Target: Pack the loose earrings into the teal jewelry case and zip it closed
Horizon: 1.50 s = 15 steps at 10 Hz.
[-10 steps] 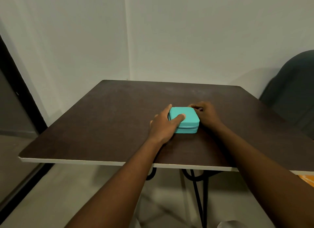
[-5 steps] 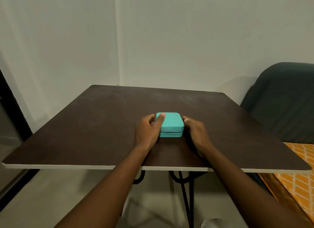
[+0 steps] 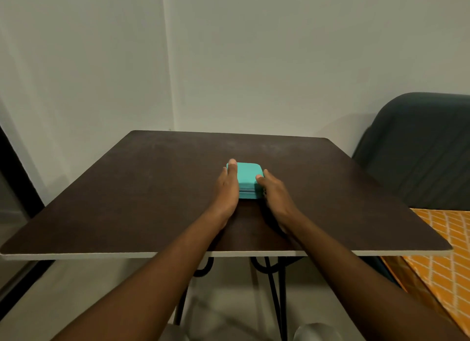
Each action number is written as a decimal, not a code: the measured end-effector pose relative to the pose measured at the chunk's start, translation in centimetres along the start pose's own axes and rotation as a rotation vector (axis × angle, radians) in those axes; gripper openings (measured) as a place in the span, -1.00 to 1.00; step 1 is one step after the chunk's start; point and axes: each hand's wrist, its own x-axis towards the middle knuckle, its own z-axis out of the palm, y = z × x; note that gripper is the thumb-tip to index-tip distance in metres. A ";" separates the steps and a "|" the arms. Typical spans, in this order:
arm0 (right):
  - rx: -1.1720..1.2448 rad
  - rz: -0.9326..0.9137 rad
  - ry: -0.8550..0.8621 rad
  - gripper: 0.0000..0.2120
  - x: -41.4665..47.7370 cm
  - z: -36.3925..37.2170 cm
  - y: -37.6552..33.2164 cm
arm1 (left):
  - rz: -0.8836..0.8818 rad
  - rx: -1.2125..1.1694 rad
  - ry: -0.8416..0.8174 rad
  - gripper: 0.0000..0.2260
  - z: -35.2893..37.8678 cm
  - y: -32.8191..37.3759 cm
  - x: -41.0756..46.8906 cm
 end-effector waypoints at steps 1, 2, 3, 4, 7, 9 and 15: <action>-0.032 -0.030 0.005 -0.75 1.9 -0.1 -0.9 | -0.017 -0.050 0.001 -0.46 -0.2 1.3 1.9; -0.031 -0.042 0.041 -0.80 4.5 0.1 -1.5 | -0.009 -0.103 0.023 -0.48 -0.5 2.4 4.2; -0.056 -0.040 0.062 -0.80 7.5 0.3 -2.1 | -0.015 -0.089 0.015 -0.40 -0.6 3.0 7.1; -0.095 -0.048 0.089 -0.90 10.1 0.6 -2.4 | -0.022 -0.079 -0.014 -0.39 -0.8 2.6 10.0; -0.223 -0.044 0.092 -0.87 16.1 0.9 -1.8 | -0.072 -0.053 -0.053 -0.39 -0.4 1.8 16.2; -0.223 -0.022 0.106 -0.83 18.3 1.0 -0.3 | -0.058 0.044 -0.081 -0.43 0.0 1.3 17.6; -0.704 -0.244 0.079 -0.39 15.8 0.5 1.9 | 0.214 0.519 0.046 -0.46 -0.6 -0.5 14.3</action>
